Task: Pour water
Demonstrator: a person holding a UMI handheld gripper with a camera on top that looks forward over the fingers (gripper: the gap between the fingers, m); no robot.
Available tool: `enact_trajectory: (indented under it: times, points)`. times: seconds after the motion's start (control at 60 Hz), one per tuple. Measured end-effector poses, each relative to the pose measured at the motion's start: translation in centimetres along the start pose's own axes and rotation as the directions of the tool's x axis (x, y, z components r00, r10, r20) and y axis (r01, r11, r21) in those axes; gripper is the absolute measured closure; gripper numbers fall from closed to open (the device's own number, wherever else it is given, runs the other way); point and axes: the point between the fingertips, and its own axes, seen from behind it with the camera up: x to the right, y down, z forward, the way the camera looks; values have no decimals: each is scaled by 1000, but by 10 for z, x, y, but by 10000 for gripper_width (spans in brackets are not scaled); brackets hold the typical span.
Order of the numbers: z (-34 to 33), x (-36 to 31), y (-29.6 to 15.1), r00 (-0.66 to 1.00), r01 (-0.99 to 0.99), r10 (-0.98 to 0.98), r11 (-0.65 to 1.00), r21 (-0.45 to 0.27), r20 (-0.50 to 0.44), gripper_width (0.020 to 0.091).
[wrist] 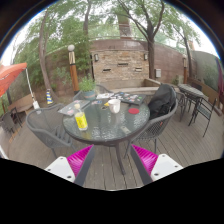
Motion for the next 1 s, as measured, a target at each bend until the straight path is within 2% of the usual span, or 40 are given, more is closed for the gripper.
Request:
enact_trajectory:
  times: [0.083,0.183,0.317,0.483,0.583,0.667,0.817,0.867,1.0]
  points:
    - [0,2,2,999,1,-1,1000,-7,-35,281]
    - [2,-9,-5,998,1,1,999,33,-63,284]
    - [10,-39,4,995,8,-5,999,33,-98,284]
    - [38,-94,8,998,9,-5,998,62,-65,281]
    - [69,-149,-1,1000,16,-14,996,83,-22,281]
    - [116,-187,-11,999,43,-42,995,95,-5,280]
    - [229,-217,-39,998,56,-60,982,181,17,276]
    - [266,-218,-48,997,70,-73,975,213,6,280]
    - [337,-207,-62,996,80,-68,967,240,-59,282]
